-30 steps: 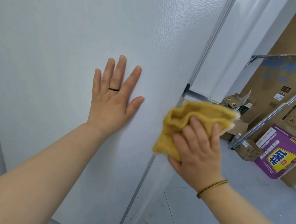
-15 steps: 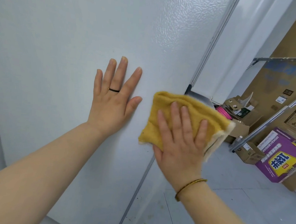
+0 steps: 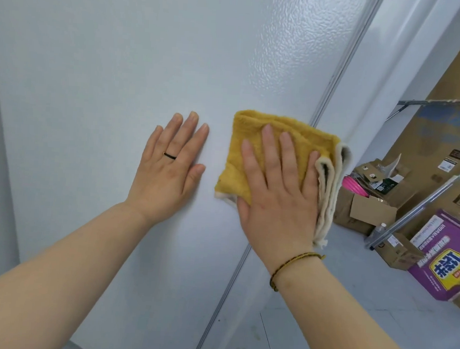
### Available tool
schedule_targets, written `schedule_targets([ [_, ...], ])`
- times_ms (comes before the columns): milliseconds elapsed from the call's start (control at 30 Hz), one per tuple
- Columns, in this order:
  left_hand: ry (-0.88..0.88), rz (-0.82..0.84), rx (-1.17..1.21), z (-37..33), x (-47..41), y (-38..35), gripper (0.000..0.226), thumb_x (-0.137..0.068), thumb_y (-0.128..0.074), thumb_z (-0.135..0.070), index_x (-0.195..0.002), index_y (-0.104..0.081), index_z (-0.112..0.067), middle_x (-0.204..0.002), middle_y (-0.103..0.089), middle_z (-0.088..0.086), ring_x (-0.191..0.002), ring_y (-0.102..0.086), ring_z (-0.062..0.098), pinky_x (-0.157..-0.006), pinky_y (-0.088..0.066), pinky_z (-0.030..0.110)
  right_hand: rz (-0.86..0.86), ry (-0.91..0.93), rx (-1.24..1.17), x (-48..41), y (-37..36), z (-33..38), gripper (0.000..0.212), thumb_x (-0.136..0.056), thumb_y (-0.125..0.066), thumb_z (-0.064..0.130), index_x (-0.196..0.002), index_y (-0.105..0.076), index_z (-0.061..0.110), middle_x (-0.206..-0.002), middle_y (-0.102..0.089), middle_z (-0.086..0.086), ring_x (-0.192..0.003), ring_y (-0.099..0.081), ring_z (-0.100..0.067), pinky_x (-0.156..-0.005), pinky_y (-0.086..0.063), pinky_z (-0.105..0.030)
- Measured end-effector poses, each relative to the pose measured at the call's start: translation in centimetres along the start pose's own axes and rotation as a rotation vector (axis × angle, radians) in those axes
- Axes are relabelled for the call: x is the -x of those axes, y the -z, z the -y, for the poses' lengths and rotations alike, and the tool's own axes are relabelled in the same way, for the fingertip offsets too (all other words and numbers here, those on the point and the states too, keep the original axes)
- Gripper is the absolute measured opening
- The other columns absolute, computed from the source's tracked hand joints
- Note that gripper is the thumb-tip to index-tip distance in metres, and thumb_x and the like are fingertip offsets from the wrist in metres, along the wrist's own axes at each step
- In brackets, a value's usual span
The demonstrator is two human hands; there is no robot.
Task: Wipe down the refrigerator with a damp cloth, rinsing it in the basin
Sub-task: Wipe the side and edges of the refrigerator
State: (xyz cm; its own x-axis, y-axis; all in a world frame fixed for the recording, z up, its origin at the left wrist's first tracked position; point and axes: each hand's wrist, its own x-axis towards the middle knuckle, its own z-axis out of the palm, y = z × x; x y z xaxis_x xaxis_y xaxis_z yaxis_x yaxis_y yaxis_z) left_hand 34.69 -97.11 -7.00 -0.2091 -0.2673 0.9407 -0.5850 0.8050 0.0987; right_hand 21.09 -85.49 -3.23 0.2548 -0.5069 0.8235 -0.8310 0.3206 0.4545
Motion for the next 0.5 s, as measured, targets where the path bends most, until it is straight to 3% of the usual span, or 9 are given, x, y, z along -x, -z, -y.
schedule_targets([
  [67, 0.007, -0.003, 0.012, -0.1, 0.1, -0.2, 0.048, -0.097, -0.017, -0.041, -0.137, -0.022, -0.014, -0.143, -0.018, 0.004, -0.136, 0.015, -0.005, -0.111, 0.008, 0.022, 0.053, 0.088, -0.014, 2.5, -0.9, 1.2, 0.061, -0.078, -0.034, 0.029, -0.137, -0.03, 0.014, -0.145, -0.021, -0.006, -0.136, -0.015, -0.028, -0.112, 0.008, -0.045],
  [167, 0.02, -0.001, 0.028, -0.2, 0.0, -0.1, 0.048, -0.097, -0.019, -0.041, -0.137, -0.022, -0.014, -0.143, -0.017, 0.004, -0.137, 0.014, -0.002, -0.11, 0.009, 0.021, 0.154, 0.36, -0.03, 8.1, -2.0, 1.5, 0.054, -0.08, -0.03, 0.01, -0.133, -0.035, 0.014, -0.143, -0.027, -0.001, -0.142, -0.003, -0.025, -0.114, 0.006, -0.038],
  [267, 0.016, 0.006, 0.02, -0.3, 0.1, 0.1, 0.048, -0.096, -0.024, -0.039, -0.137, -0.024, -0.012, -0.144, -0.023, 0.008, -0.136, 0.001, 0.016, -0.11, 0.009, 0.021, 0.153, 0.488, -0.038, 9.0, -1.4, -1.2, 0.046, -0.088, -0.02, 0.005, -0.129, -0.04, 0.013, -0.142, -0.033, -0.002, -0.136, -0.021, -0.024, -0.109, -0.011, -0.039],
  [333, 0.028, -0.007, 0.033, -0.6, 0.1, 0.0, 0.049, -0.091, -0.034, -0.03, -0.136, -0.024, -0.012, -0.143, -0.029, 0.012, -0.133, -0.006, 0.024, -0.11, 0.008, 0.021, 0.084, 0.438, -0.002, 6.4, -0.2, -3.3, 0.045, -0.084, -0.035, 0.02, -0.127, -0.044, 0.013, -0.141, -0.042, -0.002, -0.129, -0.031, -0.021, -0.11, -0.012, -0.041],
  [400, 0.061, -0.01, 0.056, -1.1, 0.1, 0.1, 0.05, -0.089, -0.036, -0.026, -0.136, -0.023, -0.012, -0.142, -0.027, 0.012, -0.131, -0.011, 0.027, -0.109, 0.006, 0.023, -0.006, 0.327, 0.044, 4.5, 0.5, -5.0, 0.048, -0.083, -0.043, 0.033, -0.127, -0.045, 0.014, -0.142, -0.041, -0.002, -0.13, -0.031, -0.023, -0.113, -0.005, -0.043],
  [500, 0.155, 0.017, 0.084, -1.9, 0.8, 0.0, 0.052, -0.088, -0.034, -0.03, -0.136, -0.02, -0.017, -0.144, -0.02, 0.012, -0.131, -0.009, 0.026, -0.109, -0.002, 0.042, -0.051, 0.207, 0.017, 5.2, 0.0, -5.0, 0.05, -0.085, -0.044, 0.039, -0.13, -0.041, 0.014, -0.14, -0.035, -0.006, -0.143, -0.007, -0.019, -0.116, 0.001, -0.044],
])
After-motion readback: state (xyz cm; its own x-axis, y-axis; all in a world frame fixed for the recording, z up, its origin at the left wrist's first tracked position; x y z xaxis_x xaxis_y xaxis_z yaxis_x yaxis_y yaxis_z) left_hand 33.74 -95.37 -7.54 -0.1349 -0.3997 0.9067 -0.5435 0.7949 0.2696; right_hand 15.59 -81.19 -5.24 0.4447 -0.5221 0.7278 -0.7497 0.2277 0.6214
